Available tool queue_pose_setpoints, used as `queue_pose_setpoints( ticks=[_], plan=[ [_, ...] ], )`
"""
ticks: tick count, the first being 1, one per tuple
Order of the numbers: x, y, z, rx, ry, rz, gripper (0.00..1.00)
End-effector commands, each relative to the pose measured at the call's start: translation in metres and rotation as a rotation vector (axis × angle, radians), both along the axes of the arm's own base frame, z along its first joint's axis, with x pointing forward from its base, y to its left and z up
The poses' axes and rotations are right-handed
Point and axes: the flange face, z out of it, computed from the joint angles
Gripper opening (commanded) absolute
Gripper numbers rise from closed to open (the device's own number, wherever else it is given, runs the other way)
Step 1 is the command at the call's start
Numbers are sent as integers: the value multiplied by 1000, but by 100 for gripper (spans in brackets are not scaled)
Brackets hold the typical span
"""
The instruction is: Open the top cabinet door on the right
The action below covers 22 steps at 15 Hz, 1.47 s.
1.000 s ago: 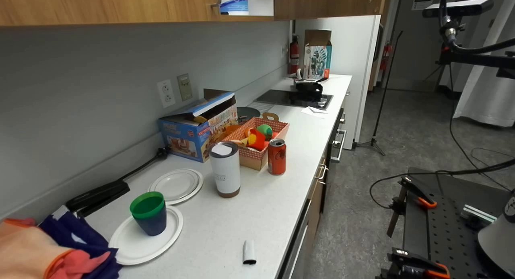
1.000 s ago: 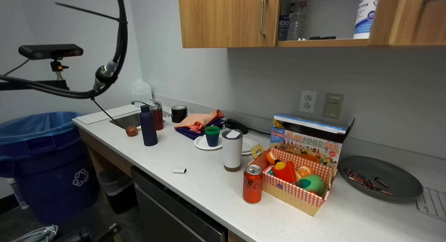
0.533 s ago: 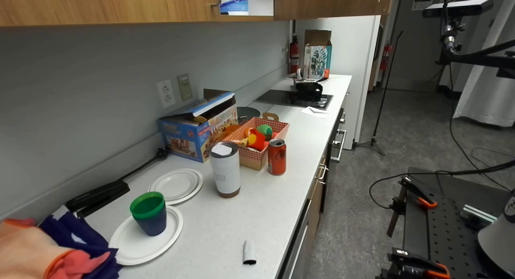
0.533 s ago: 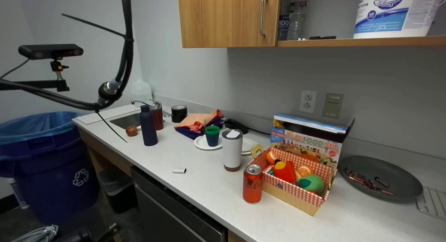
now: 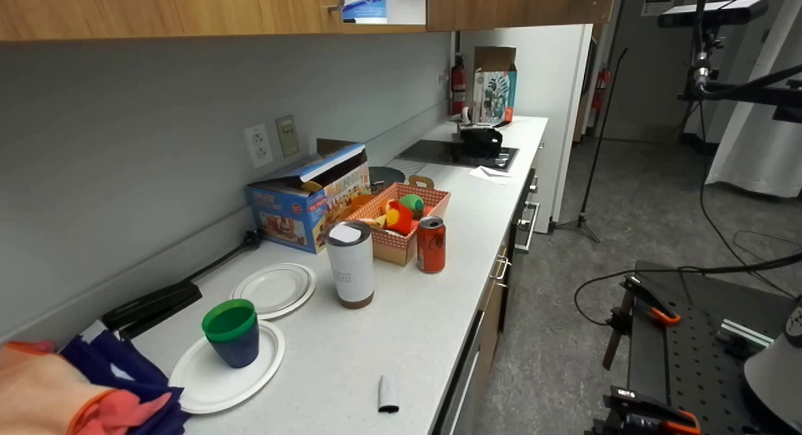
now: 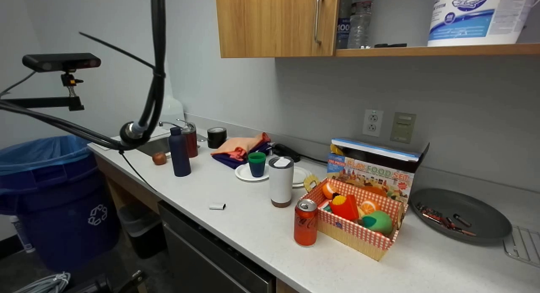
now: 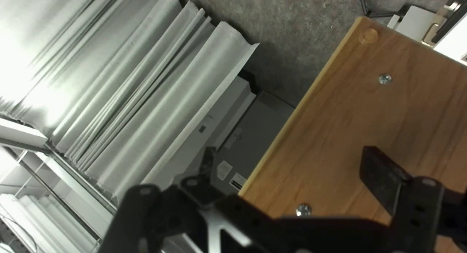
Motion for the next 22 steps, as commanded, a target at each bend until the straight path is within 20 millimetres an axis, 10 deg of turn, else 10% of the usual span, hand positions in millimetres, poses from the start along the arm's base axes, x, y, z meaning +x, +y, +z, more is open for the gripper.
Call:
queue_pose_setpoints(
  ticks=[1, 10, 16, 22],
  plan=[
    [1, -8, 5, 4, -57, -59, 100],
    [-45, 42, 80, 354, 6, 118, 100],
    [-88, 66, 155, 579, -214, 249, 100],
    [-108, 82, 191, 740, -451, 332, 100]
  ],
)
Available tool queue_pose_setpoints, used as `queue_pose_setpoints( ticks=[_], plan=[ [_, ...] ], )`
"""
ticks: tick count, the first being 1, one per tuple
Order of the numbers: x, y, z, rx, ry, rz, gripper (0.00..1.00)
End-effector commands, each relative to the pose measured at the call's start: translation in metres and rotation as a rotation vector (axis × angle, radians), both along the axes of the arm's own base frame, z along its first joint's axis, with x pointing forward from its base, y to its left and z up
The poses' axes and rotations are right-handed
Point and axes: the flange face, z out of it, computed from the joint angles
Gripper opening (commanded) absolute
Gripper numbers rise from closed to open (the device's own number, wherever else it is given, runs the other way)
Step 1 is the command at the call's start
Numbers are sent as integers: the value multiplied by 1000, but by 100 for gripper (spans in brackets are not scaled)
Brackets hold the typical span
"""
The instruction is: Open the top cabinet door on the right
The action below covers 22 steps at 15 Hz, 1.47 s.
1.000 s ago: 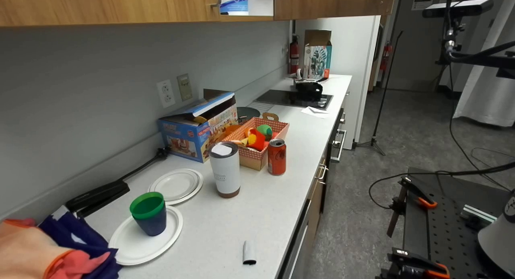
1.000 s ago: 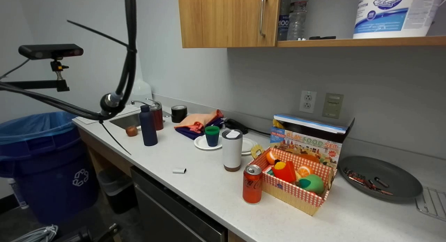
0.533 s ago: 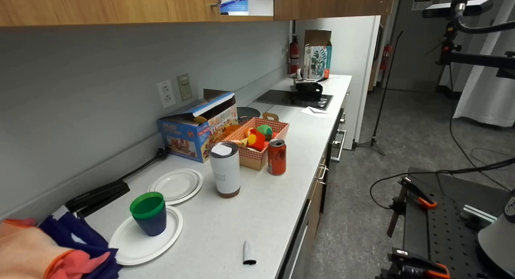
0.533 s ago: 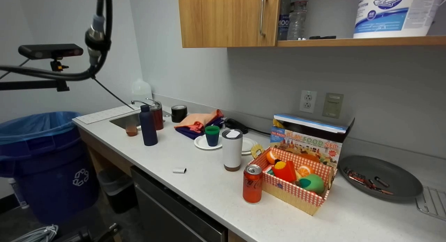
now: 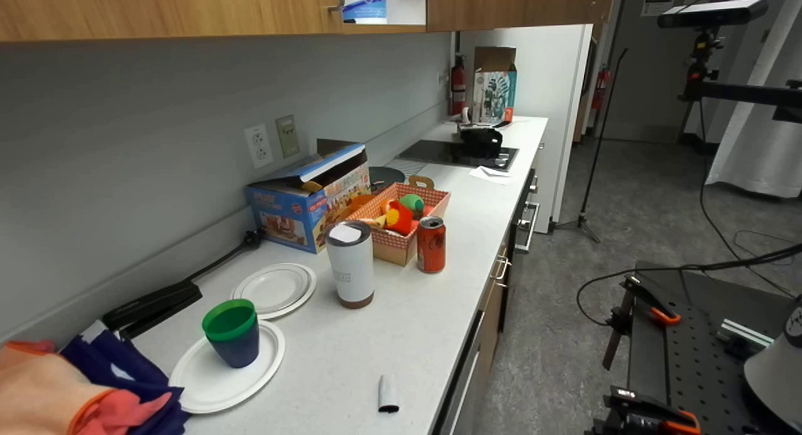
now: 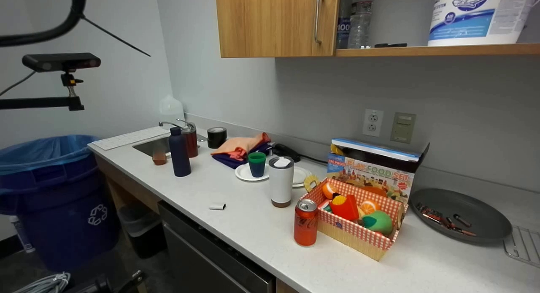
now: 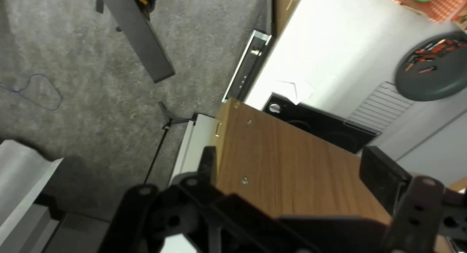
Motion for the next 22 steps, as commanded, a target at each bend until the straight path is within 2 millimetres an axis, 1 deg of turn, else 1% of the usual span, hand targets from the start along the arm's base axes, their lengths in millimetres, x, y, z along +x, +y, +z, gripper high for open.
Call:
queue_pose_setpoints(
  ticks=[1, 7, 12, 13, 22],
  plan=[
    [-12, 4, 19, 101, -106, 19, 100],
    [-27, 11, 34, 211, -255, 5, 100],
    [-33, 14, 43, 215, -340, -9, 100],
    [-26, 12, 39, 201, -293, 1, 100],
    [-27, 12, 41, 199, -305, -3, 100]
  ],
)
